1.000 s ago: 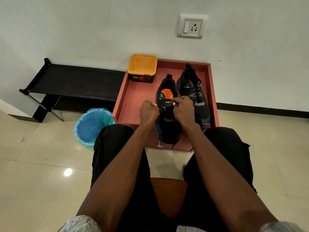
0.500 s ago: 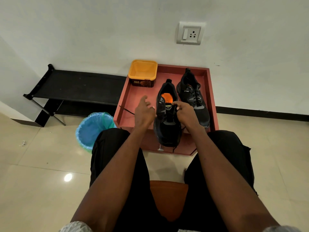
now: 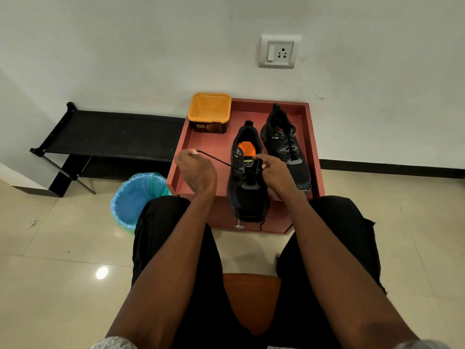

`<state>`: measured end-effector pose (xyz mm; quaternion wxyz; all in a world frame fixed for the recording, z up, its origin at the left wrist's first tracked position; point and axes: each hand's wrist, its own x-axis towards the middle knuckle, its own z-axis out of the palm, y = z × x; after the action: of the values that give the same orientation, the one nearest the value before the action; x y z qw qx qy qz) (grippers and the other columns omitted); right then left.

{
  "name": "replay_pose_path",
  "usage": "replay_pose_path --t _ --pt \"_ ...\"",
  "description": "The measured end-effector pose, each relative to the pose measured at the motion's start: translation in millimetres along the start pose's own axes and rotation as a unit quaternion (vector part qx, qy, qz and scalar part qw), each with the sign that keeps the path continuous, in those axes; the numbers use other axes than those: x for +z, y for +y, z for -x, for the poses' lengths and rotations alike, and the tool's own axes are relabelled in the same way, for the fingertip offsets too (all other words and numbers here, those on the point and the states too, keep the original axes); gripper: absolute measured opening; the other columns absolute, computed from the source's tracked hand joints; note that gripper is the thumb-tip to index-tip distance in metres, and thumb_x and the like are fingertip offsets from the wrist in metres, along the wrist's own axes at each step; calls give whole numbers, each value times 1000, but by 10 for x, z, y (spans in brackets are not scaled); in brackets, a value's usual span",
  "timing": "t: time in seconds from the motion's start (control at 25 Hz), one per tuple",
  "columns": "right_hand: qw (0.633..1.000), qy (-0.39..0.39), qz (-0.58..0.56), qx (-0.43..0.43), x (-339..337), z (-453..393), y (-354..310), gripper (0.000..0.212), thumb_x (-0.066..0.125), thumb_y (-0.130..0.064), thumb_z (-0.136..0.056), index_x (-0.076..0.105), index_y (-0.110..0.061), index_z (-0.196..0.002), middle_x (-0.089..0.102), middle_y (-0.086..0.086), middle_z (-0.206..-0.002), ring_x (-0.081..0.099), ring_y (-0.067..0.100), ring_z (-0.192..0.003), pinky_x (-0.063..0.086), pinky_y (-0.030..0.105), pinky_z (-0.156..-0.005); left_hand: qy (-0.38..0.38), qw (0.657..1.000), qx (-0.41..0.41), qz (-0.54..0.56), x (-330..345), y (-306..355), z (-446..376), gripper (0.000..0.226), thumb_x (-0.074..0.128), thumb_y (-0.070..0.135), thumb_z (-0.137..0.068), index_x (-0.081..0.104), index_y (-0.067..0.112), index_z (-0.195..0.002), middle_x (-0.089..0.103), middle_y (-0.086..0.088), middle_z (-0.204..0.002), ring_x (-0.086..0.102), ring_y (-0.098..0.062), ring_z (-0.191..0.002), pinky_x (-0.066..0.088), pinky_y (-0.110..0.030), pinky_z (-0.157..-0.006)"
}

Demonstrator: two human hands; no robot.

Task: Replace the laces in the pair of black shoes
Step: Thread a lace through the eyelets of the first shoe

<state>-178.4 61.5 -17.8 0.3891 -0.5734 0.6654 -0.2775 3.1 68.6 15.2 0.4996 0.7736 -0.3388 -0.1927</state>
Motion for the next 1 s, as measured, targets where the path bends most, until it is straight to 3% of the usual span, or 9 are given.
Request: replay_pose_path --t 0.08,0.12,0.24,0.36,0.44,0.56,0.76,0.88,1.0 --pt "1000 -5 -8 3 17 -28 50 62 37 1 -78 65 -28 -126 63 6 -132 58 26 -121 52 48 -99 64 997 -29 -13 -44 -18 -63 24 45 7 -96 55 6 -118 48 -9 -121 51 -20 -106 45 -30 -89" --pt "1000 -6 -7 4 20 -43 70 63 37 0 -77 65 -27 -127 62 7 -133 58 26 -122 51 49 -100 47 997 11 -67 -38 -26 -50 32 48 4 -91 53 8 -122 48 -9 -126 49 -23 -115 42 -33 -97" --pt "1000 -7 -17 8 27 -54 90 64 37 0 -77 64 -28 -128 62 7 -132 60 26 -118 53 48 -97 -193 943 195 -191 97 -90 124 52 53 3 -87 48 17 -137 52 -5 -135 34 -26 -137 22 -45 -117" --pt "1000 -6 -23 0 33 -54 100 61 40 -6 -75 65 -30 -125 64 5 -128 61 23 -116 53 47 -97 -326 878 245 -252 235 -174 185 32 50 14 -94 62 20 -123 66 -4 -119 41 -26 -129 17 -46 -110" --pt "1000 -9 -22 -6 36 -59 121 61 40 -10 -74 65 -33 -124 65 3 -128 61 22 -117 53 46 -98 -318 885 228 -251 240 -186 167 27 47 10 -92 68 17 -107 68 -5 -106 49 -26 -115 24 -42 -100" --pt "1000 -16 -18 -11 41 -72 150 61 41 -8 -75 63 -35 -125 65 0 -129 59 20 -121 52 46 -100 -217 924 213 -230 185 -150 161 20 46 8 -89 62 11 -102 63 -7 -102 51 -24 -100 36 -40 -93" --pt "999 -25 -26 -8 3 -19 69 60 42 1 -83 62 -31 -130 62 3 -134 57 22 -124 50 46 -104 -119 931 121 -322 29 -193 113 24 51 12 -89 52 7 -112 57 -15 -116 49 -30 -108 40 -42 -95" --pt "999 -14 2 -32 -40 68 -3 58 44 7 -88 57 -20 -138 62 6 -134 55 22 -124 48 39 -104 -124 904 150 -380 25 -237 105 30 50 14 -89 50 8 -118 54 -16 -122 46 -33 -114 35 -45 -100" --pt "999 46 1 -28 -61 128 -7 42 45 5 -85 60 -13 -120 65 3 -100 61 22 -95 53 40 -86 -245 901 204 -295 121 -213 112 45 53 14 -89 49 11 -134 53 -10 -132 42 -29 -126 27 -45 -108"
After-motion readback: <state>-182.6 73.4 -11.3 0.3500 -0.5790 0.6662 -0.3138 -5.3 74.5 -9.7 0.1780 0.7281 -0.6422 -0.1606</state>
